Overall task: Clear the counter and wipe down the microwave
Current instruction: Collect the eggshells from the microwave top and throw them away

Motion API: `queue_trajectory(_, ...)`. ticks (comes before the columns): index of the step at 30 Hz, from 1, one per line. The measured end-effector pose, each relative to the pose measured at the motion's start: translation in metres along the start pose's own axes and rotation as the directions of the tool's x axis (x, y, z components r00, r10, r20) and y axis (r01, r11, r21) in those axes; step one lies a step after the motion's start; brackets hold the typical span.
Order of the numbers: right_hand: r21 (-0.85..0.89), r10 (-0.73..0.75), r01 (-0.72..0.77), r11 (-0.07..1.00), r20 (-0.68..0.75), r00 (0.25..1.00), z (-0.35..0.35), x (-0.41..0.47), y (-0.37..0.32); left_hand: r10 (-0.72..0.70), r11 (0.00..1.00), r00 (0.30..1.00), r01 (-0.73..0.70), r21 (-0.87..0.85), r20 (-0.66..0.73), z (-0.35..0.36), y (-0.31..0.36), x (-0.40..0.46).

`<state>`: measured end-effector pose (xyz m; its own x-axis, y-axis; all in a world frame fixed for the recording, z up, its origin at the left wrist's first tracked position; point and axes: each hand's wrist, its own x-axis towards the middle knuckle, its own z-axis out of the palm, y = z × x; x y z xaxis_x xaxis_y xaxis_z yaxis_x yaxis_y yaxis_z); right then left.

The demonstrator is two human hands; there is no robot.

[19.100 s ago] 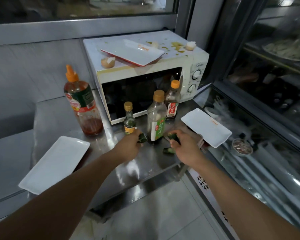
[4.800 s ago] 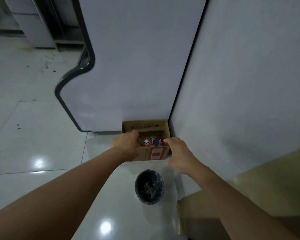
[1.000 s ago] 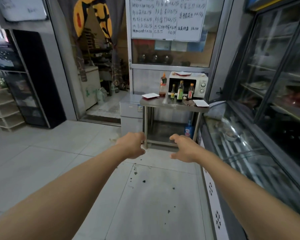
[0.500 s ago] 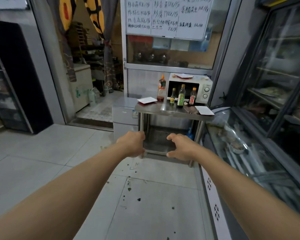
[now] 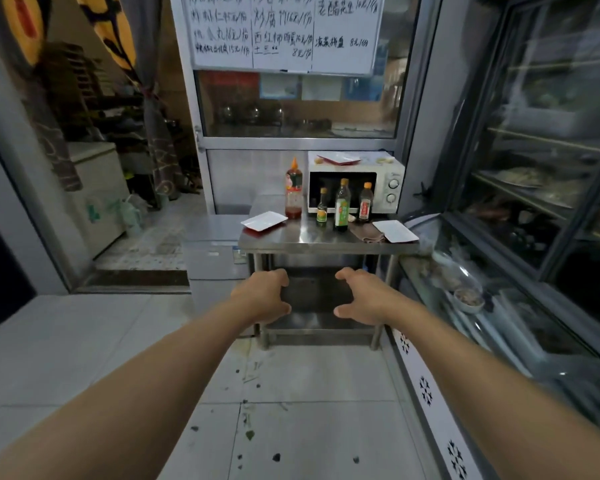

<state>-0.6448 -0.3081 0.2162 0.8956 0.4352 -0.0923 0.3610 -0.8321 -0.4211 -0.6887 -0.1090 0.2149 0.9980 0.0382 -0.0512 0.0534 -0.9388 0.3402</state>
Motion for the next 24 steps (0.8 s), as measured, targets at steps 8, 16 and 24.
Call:
queue_trajectory(8,0.007,0.021,-0.021,1.0,-0.034,0.999,-0.021,0.112,0.039,0.041,0.999,0.999,-0.041,0.006,-0.008,-0.005,-0.009,0.117)
queue_trajectory(16,0.024,0.012,-0.011,1.0,-0.042,0.999,-0.053,0.241,0.084,0.047,0.999,0.999,-0.047,0.001,-0.015,-0.019,-0.005,0.252)
queue_trajectory(24,0.032,0.05,-0.048,0.998,-0.05,0.998,-0.078,0.326,0.129,0.054,0.998,0.999,-0.054,0.033,0.004,-0.016,-0.001,0.36)
